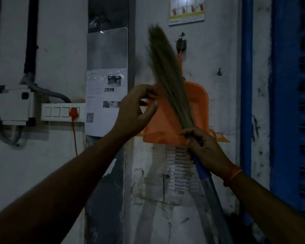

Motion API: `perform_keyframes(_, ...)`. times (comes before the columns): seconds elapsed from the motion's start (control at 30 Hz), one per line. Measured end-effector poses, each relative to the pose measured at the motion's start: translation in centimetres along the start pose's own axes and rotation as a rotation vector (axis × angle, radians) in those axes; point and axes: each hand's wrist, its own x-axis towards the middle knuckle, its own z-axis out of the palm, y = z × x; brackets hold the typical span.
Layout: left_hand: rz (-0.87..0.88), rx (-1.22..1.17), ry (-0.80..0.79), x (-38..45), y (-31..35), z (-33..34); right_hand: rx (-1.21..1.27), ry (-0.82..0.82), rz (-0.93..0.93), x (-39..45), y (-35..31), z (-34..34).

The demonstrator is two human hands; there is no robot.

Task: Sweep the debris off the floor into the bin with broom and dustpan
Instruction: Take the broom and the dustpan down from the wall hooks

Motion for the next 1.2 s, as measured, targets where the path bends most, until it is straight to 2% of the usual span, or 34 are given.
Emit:
perform_keyframes(0.1, -0.071, -0.037, 0.051, 0.0, 0.4, 1.7, -0.003, 0.097, -0.046, 0.9, -0.2, -1.3)
perform_keyframes(0.33, -0.167, -0.091, 0.020, 1.4, 1.3, 5.0, -0.025, 0.151, -0.087, 2.5, -1.4, -3.3)
perform_keyframes(0.57, -0.153, -0.070, 0.026, 2.7, 0.5, 6.3, -0.074, 0.241, -0.133, 3.5, -1.9, -4.4)
perform_keyframes(0.77, -0.122, 0.079, 0.005, 4.8, -1.9, 6.6, -0.136, 0.339, -0.186, 5.3, -2.4, -6.3)
perform_keyframes(0.9, -0.184, 0.136, -0.005, 7.4, -3.6, 6.7, -0.111, 0.371, -0.176, 6.6, -3.1, -7.7)
perform_keyframes(1.03, -0.219, 0.147, -0.061, 9.9, -5.2, 7.0, -0.104, 0.371, -0.147, 7.4, -3.8, -8.7)
perform_keyframes(1.2, -0.180, 0.131, -0.191, 12.8, -5.7, 7.4, -0.088, 0.367, -0.142, 8.3, -4.2, -9.7)
